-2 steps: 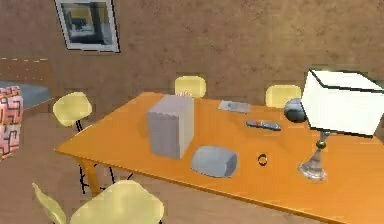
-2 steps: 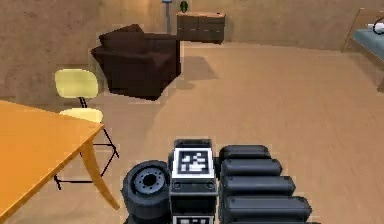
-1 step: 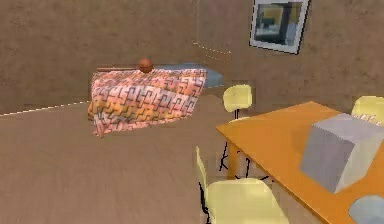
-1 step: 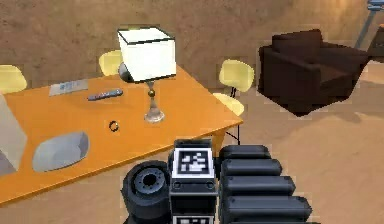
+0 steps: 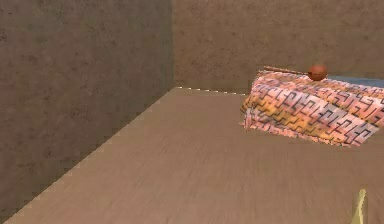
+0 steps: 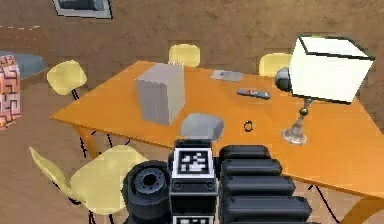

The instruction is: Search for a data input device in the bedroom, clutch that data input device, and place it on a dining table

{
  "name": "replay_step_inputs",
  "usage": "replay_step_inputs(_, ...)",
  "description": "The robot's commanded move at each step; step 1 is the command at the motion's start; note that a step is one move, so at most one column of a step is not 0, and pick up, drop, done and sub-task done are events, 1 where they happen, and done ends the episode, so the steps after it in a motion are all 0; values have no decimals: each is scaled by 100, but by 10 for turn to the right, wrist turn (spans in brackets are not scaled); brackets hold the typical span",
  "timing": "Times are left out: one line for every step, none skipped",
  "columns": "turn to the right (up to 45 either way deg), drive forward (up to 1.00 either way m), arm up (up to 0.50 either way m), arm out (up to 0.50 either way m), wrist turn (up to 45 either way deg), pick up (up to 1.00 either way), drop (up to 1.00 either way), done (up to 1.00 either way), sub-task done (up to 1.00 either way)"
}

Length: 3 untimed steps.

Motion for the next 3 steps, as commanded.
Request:
replay_step_inputs(-90,0,0,0,0,0,0,0,0)
replay_step_inputs(450,0,0,0,0,0,0,0,0)
replay_step_inputs(450,0,0,0,0,0,0,0,0)
